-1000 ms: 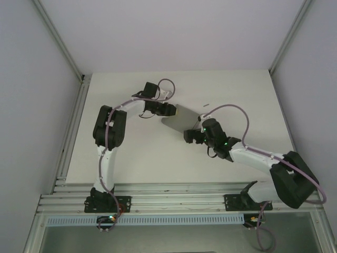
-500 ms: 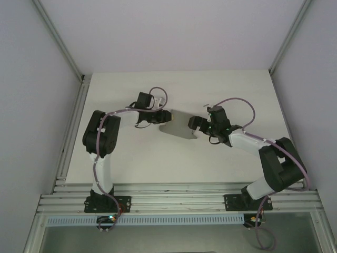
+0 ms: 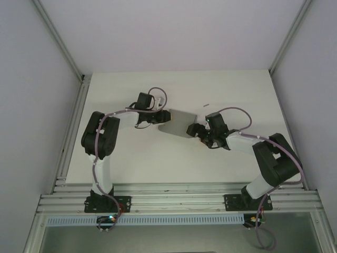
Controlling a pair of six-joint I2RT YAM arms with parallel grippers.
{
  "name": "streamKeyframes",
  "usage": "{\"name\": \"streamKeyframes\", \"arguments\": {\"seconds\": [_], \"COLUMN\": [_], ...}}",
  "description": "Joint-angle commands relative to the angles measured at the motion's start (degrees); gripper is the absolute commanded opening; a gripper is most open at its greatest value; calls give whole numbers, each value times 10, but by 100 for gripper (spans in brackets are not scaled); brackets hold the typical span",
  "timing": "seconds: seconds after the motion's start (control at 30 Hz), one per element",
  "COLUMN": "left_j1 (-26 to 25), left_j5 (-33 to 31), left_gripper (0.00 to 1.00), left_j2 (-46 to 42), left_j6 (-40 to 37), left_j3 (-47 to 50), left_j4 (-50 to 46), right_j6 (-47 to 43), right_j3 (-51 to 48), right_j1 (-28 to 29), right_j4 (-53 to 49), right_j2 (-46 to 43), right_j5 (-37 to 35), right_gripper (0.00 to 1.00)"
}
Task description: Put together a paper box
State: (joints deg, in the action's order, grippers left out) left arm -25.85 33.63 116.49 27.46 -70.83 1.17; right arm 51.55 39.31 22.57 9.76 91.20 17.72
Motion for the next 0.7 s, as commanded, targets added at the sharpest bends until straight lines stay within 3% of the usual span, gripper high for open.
{"name": "streamKeyframes", "arguments": {"seconds": [0.0,0.07,0.2,0.33,0.4,0.53,0.67], "left_j1": [-4,-5,-5,-6,-5,-6,-6], "left_j5": [-37,-37,-34,-29,-26,-23,-16], "left_gripper": [34,34,34,34,33,33,33], "left_j2": [-5,-8,-6,-2,-2,-1,-1], "left_j6": [3,-1,-7,-13,-18,-22,-28], "left_j3": [27,30,27,27,27,30,29], "left_j4": [-40,-40,-45,-48,-50,-53,-56], "right_j6": [45,45,13,-28,-44,-66,-88], "right_j3": [9,12,27,39,44,48,69], "right_j1": [3,4,4,1,1,-2,-5], "right_j4": [79,92,22,-26,-39,-24,-51], "right_j2": [21,19,-5,-19,-19,-14,4], "right_j5": [48,54,12,-18,-31,-32,-38], "right_gripper": [69,57,38,34,25,17,16]}}
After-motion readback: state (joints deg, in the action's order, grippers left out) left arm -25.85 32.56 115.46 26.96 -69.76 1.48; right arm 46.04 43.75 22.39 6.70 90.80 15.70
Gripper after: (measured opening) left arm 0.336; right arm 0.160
